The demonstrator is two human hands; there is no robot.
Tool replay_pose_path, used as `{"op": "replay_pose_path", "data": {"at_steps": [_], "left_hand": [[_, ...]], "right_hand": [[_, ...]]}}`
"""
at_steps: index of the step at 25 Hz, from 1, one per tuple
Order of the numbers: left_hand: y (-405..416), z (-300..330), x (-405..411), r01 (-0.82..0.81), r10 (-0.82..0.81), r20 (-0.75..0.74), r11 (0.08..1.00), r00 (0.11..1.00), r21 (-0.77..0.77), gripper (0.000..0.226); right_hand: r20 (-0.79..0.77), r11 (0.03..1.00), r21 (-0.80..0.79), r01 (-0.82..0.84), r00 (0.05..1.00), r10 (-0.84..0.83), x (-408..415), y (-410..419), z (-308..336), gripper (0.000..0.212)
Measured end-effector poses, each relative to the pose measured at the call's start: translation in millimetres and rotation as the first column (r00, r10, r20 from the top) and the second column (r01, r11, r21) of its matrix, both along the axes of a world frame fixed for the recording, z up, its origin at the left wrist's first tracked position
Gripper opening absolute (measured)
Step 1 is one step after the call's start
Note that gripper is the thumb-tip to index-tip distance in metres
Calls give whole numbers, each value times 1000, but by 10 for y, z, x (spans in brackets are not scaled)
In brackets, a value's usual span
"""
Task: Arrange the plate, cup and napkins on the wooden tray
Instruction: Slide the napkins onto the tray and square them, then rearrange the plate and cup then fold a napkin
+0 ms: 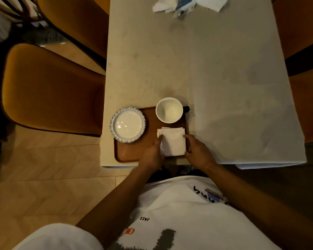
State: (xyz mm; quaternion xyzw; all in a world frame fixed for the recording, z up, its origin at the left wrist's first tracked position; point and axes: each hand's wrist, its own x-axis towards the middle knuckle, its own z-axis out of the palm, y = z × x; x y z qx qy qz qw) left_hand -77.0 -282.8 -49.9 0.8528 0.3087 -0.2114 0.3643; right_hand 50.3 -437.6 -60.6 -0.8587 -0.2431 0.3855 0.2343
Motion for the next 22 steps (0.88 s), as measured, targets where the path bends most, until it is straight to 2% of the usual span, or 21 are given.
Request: {"op": "replay_pose_path", "data": {"at_steps": [4,6,9,13,15,18,22], "left_hand": [[-108,60,-23,-60,60,9,998,998,29,83],[-127,56,-91,-144,143,57,989,988,13,69],[-110,84,-218,-311,304,130,950,944,32,37],[137,127,-402,-438,407,239,895,881,88,15],[393,83,-472,-433,384,281,891,879,139,16],[781,68,-557,-476,430,242,861,870,181,25],[1178,28,-646,-507,482,187,852,856,129,29]], "right_hand": [[0,998,48,46,999,-46,60,13,84,55],[2,995,94,42,999,-42,50,49,119,51],[-8,987,130,-96,995,97,-24,190,163,45],[-38,966,134,-221,973,228,-159,587,196,40],[-9,963,141,-231,972,235,-222,856,239,43],[7,974,92,-206,978,206,-319,1213,300,47],[-29,989,-10,-148,989,148,-425,1503,262,55]]}}
